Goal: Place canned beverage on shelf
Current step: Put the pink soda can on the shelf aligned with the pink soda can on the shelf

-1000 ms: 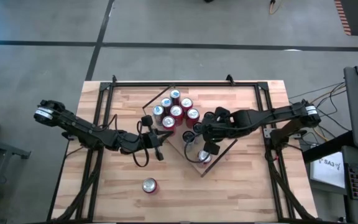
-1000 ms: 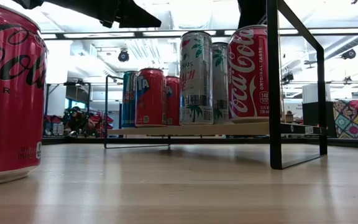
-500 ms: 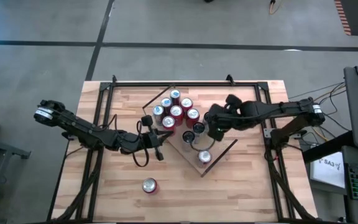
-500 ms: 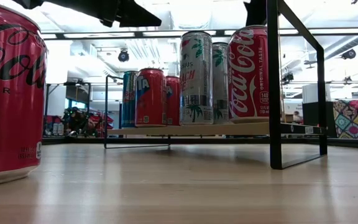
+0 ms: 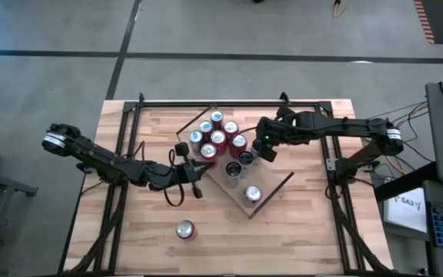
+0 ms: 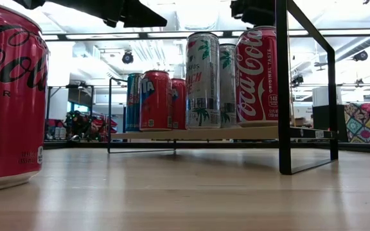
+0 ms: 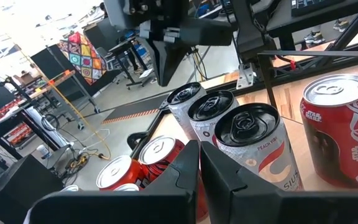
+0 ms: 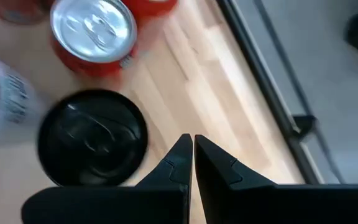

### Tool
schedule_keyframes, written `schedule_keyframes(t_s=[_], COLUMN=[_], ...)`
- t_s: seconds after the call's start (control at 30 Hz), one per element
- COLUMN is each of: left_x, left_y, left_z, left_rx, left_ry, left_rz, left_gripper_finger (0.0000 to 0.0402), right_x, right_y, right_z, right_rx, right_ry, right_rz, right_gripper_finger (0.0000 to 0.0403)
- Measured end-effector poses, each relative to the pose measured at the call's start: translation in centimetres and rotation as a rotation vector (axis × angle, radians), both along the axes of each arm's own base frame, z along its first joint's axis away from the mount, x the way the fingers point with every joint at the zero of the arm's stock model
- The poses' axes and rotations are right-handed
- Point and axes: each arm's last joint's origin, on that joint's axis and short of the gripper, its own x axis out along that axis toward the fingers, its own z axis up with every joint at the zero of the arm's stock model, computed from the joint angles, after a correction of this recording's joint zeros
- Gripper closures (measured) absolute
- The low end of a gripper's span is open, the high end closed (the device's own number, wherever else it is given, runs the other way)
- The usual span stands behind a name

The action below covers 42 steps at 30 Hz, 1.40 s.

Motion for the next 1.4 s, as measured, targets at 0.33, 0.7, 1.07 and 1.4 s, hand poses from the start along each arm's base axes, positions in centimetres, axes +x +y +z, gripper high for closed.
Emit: schedule_keyframes(t_s=[0.33, 0.7, 1.07, 1.4], left_x=[0.0, 0.0, 0.0, 0.0], left_y=[0.0, 0.0, 0.0, 0.0], left_z=[0.0, 0.0, 0.1, 0.1], left_rx=[0.000, 0.000, 0.003, 0.011], left_ry=[0.001, 0.000, -0.004, -0.001], left_rz=[0.000, 0.000, 0.000, -0.001], left_gripper_finger=[0.0402, 0.0402, 0.0402, 0.0402], right_x=[-1.7, -2.0, -1.8, -1.8], right_y=[-0.8, -0.5, -0.3, -0.1], right_z=[-1.1, -3.2, -3.3, -3.3], right_rx=[0.026, 0.099, 0.161, 0.181], right_ry=[-0.149, -0.258, -0.295, -0.299], right_rz=[0.014, 0.037, 0.042, 0.047], right_gripper_finger=[0.0394, 0.0394, 0.0394, 0.0394])
